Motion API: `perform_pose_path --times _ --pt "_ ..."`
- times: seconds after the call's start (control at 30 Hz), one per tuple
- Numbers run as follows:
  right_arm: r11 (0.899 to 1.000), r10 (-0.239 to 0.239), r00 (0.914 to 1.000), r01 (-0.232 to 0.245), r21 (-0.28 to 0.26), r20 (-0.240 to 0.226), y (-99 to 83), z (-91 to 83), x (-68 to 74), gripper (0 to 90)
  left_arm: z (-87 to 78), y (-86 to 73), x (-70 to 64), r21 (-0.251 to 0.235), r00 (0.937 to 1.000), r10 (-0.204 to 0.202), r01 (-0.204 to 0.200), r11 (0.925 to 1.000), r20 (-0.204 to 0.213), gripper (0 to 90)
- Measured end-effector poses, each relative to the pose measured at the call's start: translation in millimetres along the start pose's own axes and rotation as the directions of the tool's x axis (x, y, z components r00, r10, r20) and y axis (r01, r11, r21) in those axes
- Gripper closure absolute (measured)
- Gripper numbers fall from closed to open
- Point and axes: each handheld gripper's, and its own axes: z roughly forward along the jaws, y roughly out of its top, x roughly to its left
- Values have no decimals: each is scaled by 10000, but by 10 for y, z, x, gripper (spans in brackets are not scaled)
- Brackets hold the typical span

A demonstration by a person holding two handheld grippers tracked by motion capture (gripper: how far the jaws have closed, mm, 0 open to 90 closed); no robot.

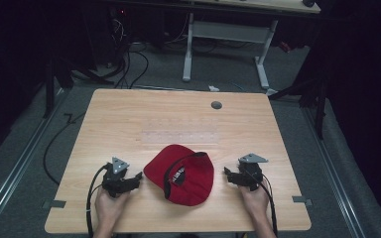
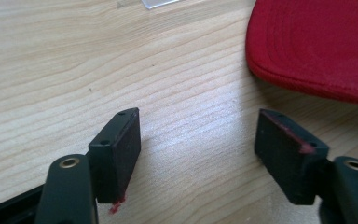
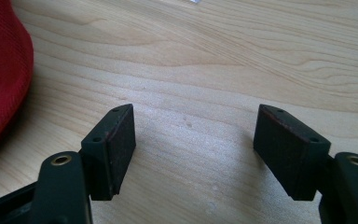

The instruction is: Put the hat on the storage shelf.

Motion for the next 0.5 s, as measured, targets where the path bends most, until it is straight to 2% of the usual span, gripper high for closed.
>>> perform_pose_path --times 0.5 --pt "9999 132 9998 -132 7 128 15 16 8 298 6 -2 -11 18 10000 -44 44 10000 -15 299"
